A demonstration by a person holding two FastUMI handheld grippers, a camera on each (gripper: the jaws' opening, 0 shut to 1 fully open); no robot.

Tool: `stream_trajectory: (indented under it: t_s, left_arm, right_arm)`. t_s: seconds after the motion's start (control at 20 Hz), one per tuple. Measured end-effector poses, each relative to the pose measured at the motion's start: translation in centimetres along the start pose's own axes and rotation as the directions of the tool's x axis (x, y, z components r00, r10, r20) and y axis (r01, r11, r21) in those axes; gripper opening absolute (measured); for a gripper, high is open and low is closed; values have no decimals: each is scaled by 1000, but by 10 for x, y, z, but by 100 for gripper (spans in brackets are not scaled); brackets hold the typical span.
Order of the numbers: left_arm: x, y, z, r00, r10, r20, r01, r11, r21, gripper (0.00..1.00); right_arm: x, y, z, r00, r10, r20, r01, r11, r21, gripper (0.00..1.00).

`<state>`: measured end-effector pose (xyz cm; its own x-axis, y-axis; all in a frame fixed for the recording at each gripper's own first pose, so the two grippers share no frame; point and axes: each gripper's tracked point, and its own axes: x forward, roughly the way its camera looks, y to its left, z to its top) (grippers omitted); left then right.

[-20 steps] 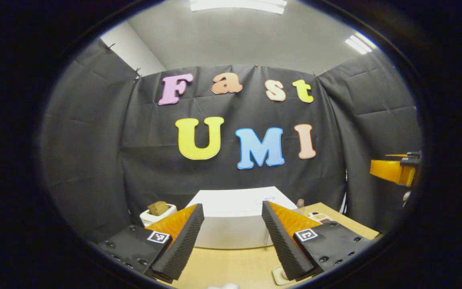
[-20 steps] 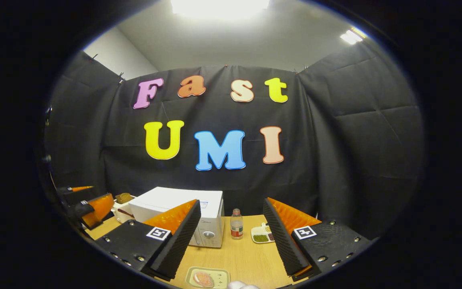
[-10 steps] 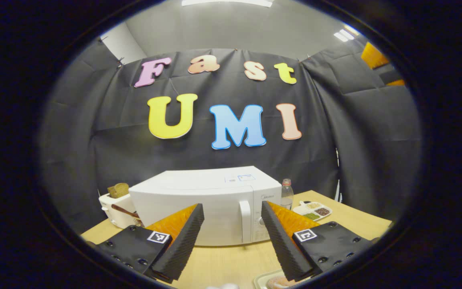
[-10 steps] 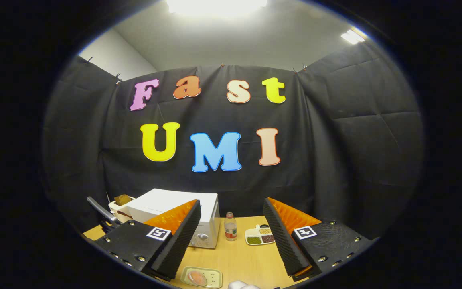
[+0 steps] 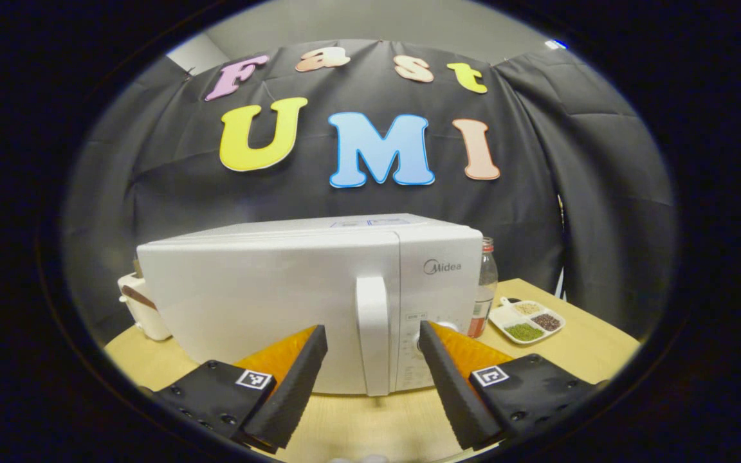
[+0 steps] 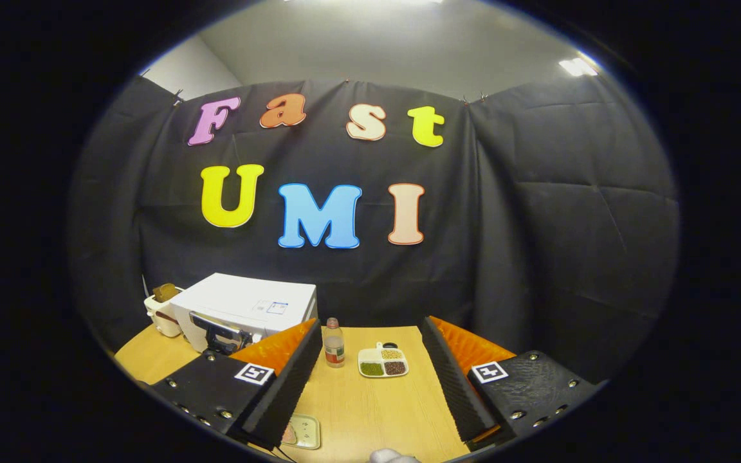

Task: Open the microwave oven with the left hand, put the food in, and close the microwave oven.

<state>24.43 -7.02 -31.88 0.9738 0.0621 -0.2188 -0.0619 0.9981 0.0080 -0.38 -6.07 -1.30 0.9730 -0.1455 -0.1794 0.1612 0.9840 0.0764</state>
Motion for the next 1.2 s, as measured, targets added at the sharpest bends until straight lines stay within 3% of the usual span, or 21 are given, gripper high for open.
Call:
stream_trajectory:
  t_s: [0.3, 0.4, 0.5, 0.6, 1.0, 1.2]
  left_arm:
    - [13, -9, 0, 1000, -23, -7, 23, 1000, -11, 94]
    - [15, -4, 0, 1000, -5, -12, 4, 1000, -21, 80]
    - [14, 0, -1, 1000, 16, -21, -17, 999, -35, 49]
    - [15, 1, -3, 999, 8, -31, -9, 1000, -28, 34]
    - [14, 2, -3, 998, -28, -60, 27, 999, -19, 22]
    - [13, 2, -4, 996, -32, -78, 31, 999, -15, 21]
  right_arm:
    - [4, 3, -3, 1000, -7, -2, 7, 999, -34, 96]
    - [4, 5, -3, 1000, -4, 2, 4, 999, -44, 96]
    - [3, 5, -1, 1000, -3, 11, 4, 999, -37, 96]
    - [2, 6, -3, 1000, 0, 7, 0, 999, -33, 96]
    - [-13, 3, -7, 1000, 14, 6, -14, 1000, -15, 96]
    - [-17, -4, -7, 1000, 27, 11, -26, 999, -20, 96]
